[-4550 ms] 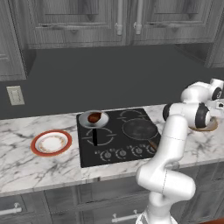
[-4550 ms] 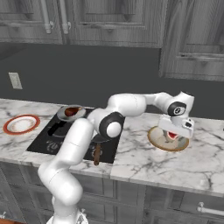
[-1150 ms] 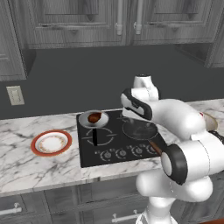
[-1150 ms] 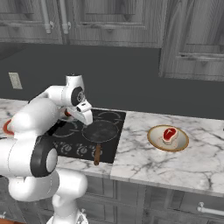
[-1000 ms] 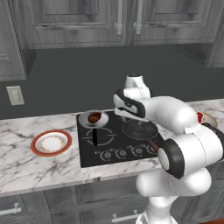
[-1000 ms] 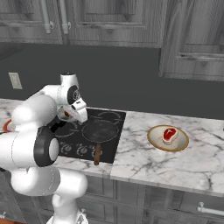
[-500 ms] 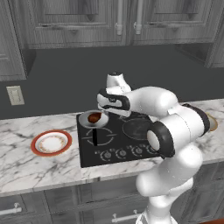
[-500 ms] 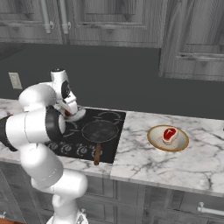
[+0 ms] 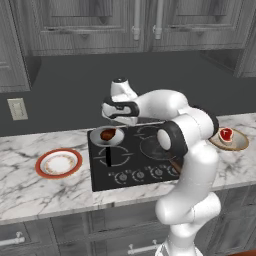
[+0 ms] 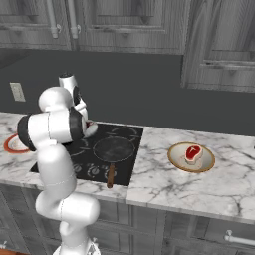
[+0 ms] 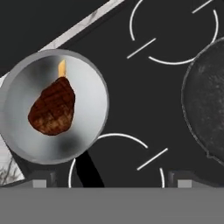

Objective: Place one of the steaks on the plate and the other in the bowl. Then place the bowl in the fridge.

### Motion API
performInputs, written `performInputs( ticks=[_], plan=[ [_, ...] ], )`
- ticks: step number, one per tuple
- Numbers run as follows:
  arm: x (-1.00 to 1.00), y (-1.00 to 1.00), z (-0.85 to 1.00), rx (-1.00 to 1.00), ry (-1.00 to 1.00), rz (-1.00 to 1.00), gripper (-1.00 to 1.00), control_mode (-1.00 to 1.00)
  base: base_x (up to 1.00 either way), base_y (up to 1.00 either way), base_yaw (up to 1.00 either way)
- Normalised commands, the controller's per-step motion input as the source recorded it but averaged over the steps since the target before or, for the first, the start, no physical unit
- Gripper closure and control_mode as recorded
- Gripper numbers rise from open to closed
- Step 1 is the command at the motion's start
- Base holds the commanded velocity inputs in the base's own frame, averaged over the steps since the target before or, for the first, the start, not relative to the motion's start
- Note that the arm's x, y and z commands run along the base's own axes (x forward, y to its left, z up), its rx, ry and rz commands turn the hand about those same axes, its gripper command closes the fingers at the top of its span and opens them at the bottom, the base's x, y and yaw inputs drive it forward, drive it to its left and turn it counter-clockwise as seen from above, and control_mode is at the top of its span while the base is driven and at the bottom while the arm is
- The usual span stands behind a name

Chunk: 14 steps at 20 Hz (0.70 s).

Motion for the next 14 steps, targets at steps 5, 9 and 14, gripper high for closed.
performInputs(
  ticks=[5,9,14],
  plan=[
    [0.52,0.22,-0.34,0.00,-0.02,0.00,-1.00,-1.00,0.00,0.00,0.00],
    [0.48,0.14,-0.62,0.00,-0.02,0.02,-1.00,-1.00,0.00,0.00,0.00],
    [0.56,0.36,-0.09,0.00,-0.01,0.06,-1.00,-1.00,0.00,0.00,0.00]
  ],
)
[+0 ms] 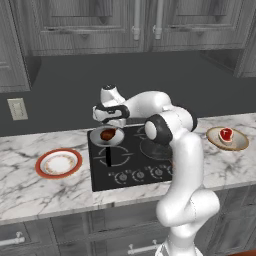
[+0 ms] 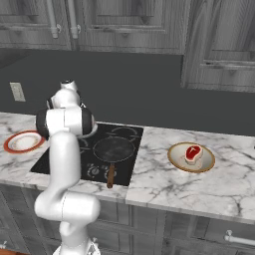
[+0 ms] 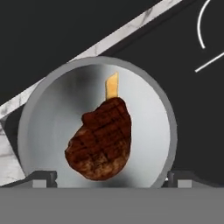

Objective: Place one of the steaks on the plate and the other in the bowl. Then place the bowl in the fridge.

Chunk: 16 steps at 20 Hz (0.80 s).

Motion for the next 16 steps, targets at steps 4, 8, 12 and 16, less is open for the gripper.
performInputs(
  ticks=[4,8,12,16],
  plan=[
    [0.45,0.20,-0.02,0.00,0.01,0.06,-1.00,-1.00,0.00,0.00,0.00],
    [0.03,-0.01,-0.01,-0.05,0.12,0.02,-1.00,-1.00,0.00,0.00,0.00],
    [-0.15,-0.11,-0.06,-0.06,0.12,0.00,-1.00,-1.00,0.00,0.00,0.00],
    [-0.20,-0.18,-0.36,-0.02,0.02,0.00,-1.00,-1.00,0.00,0.00,0.00]
  ],
)
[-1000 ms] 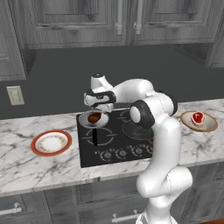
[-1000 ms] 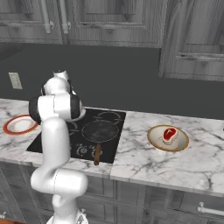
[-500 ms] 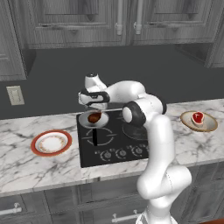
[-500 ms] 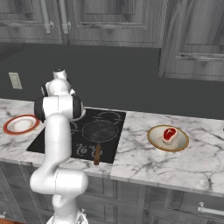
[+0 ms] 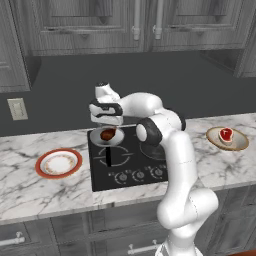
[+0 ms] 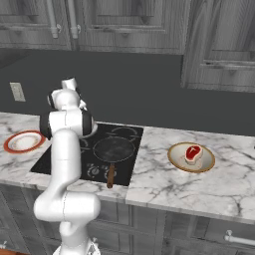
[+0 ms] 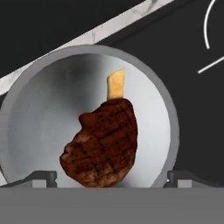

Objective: Place one of the steaks on the plate and the other in the bowl. Then place the bowl in the fridge.

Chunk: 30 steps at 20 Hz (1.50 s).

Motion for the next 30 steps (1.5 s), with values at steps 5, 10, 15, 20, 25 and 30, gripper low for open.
performInputs(
  ticks=[5,10,15,20,25,30],
  plan=[
    [0.00,-0.03,-0.24,0.01,-0.05,0.01,-1.00,-1.00,0.00,0.00,0.00],
    [0.01,0.00,-0.14,0.03,-0.02,0.03,-1.00,-1.00,0.00,0.00,0.00],
    [0.00,-0.14,-0.29,0.00,0.00,0.00,-1.00,-1.00,0.00,0.00,0.00],
    [0.17,0.00,-0.12,0.00,0.00,0.00,-1.00,-1.00,0.00,0.00,0.00],
    [0.05,0.00,-0.24,0.00,0.00,0.00,-1.00,-1.00,0.00,0.00,0.00],
    [0.02,0.00,-0.36,0.00,0.00,0.00,-1.00,-1.00,0.00,0.00,0.00]
  ],
)
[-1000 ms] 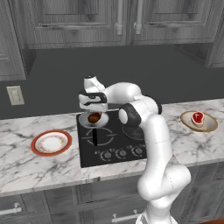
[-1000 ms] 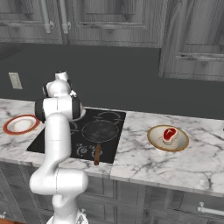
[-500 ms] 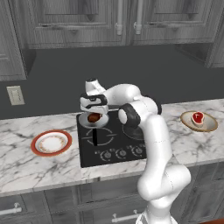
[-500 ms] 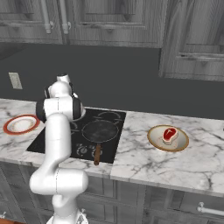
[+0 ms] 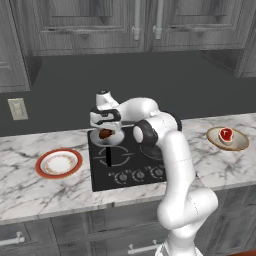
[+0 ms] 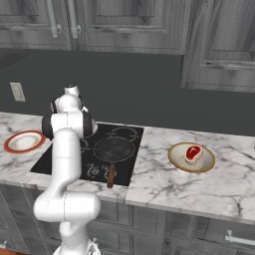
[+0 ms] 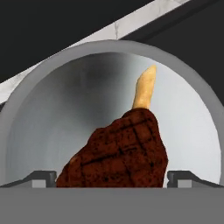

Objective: Place one of the steaks on the plate and the other in the bowl. Then place the bowl in the fridge.

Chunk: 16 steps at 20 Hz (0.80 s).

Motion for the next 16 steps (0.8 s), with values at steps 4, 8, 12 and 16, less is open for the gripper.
performInputs(
  ticks=[4,8,12,16],
  plan=[
    [0.00,0.00,-0.07,0.03,-0.02,0.00,-1.00,-1.00,0.00,0.00,0.00],
    [0.00,0.00,-0.09,0.04,-0.03,0.00,1.00,-1.00,0.00,0.00,0.00],
    [0.00,0.00,-0.02,0.02,-0.03,0.00,1.00,-1.00,0.00,0.00,0.00],
    [-0.35,0.00,0.03,0.00,-0.13,0.00,1.00,-1.00,0.00,0.00,0.00]
  ],
)
